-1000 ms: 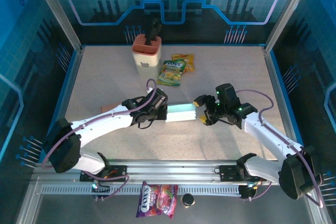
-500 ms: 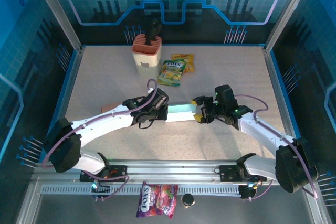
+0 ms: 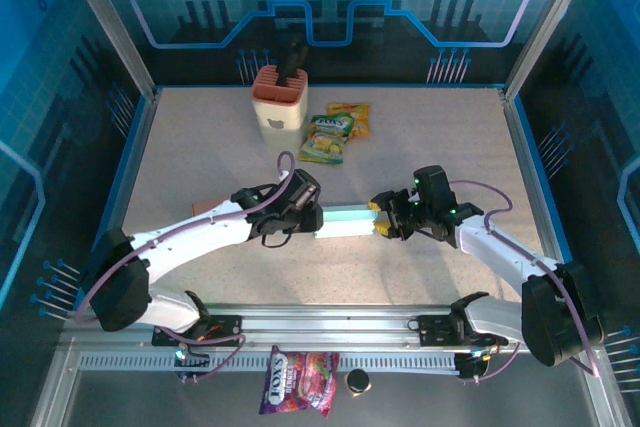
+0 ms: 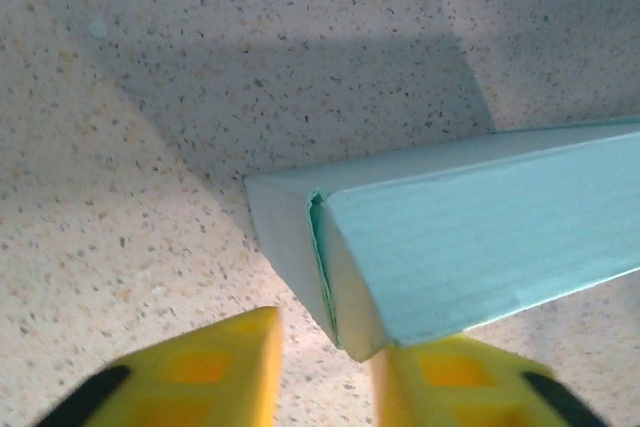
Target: Fold the paper box
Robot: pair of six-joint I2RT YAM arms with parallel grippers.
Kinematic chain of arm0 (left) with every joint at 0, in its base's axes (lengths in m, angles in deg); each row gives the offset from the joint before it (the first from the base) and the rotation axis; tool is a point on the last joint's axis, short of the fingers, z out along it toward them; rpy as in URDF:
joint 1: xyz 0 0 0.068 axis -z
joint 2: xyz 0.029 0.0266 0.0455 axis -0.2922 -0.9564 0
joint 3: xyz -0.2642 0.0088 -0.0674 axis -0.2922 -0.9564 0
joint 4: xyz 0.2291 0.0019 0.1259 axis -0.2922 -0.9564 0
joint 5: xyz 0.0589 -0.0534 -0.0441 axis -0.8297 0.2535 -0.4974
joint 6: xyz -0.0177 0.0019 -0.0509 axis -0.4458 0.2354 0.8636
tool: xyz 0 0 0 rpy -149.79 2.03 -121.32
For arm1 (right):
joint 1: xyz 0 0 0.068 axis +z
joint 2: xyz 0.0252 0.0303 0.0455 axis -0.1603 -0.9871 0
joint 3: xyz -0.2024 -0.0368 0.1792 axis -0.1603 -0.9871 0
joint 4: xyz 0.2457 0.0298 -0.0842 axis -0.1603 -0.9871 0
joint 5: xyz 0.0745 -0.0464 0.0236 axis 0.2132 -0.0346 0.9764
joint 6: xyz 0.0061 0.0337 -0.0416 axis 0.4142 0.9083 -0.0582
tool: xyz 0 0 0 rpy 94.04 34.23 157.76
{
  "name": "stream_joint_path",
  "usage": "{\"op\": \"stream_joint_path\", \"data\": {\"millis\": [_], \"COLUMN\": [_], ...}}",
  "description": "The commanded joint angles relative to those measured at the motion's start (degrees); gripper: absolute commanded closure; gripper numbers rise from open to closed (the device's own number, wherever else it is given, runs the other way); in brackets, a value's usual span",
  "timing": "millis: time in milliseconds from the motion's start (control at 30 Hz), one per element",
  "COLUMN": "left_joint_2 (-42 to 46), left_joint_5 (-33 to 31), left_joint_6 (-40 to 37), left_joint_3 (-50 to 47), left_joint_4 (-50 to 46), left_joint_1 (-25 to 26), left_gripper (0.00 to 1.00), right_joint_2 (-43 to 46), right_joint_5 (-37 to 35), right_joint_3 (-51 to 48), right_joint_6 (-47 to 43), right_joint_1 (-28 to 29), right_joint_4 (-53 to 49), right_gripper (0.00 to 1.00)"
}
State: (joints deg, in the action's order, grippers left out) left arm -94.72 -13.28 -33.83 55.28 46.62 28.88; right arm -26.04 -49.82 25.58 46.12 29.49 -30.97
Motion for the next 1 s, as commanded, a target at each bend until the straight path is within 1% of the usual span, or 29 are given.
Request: {"op": "stream_joint_path", "data": {"millis": [0, 100, 167, 233, 400, 567, 733, 967], "left_joint_2": [3.6, 4.5, 4.5, 3.7, 0.1, 1.1, 0.9, 2.6], "left_joint_5": [4.2, 8.6, 12.6, 15.9, 21.1, 20.7, 22.2, 21.3], "left_joint_6": [5.0, 9.3, 12.7, 15.3, 17.3, 18.1, 20.1, 21.6], "left_joint_3": [2.7, 2.8, 1.9, 1.4, 1.8, -0.4, -2.6, -6.4], "left_joint_4": [-1.6, -0.4, 1.9, 3.9, 3.5, 1.1, 4.2, 6.8], "left_joint_1": [-0.5, -3.5, -6.4, -8.2, -8.8, -8.7, -8.6, -8.4], "left_gripper": [0.59, 0.54, 0.53, 0.53, 0.53, 0.53, 0.53, 0.56], "right_joint_2": [-0.5, -0.7, -0.8, -1.0, -1.4, -1.9, -2.5, -3.0], "right_joint_5": [-1.7, -2.1, -2.2, -2.2, -2.5, -2.8, -2.7, -3.0], "right_joint_3": [-0.7, -0.4, -0.2, -0.1, 0.4, 1.0, 1.2, 1.6], "right_joint_6": [-4.5, -5.9, -6.5, -6.6, -6.8, -7.4, -7.5, -7.6], "right_joint_1": [-0.8, -0.8, -0.9, -0.8, -0.8, -0.8, -0.6, -0.4], "right_joint_4": [-7.0, -8.0, -8.5, -8.5, -8.5, -8.7, -8.7, -9.2], "right_gripper": [0.49, 0.49, 0.49, 0.49, 0.49, 0.49, 0.49, 0.49]}}
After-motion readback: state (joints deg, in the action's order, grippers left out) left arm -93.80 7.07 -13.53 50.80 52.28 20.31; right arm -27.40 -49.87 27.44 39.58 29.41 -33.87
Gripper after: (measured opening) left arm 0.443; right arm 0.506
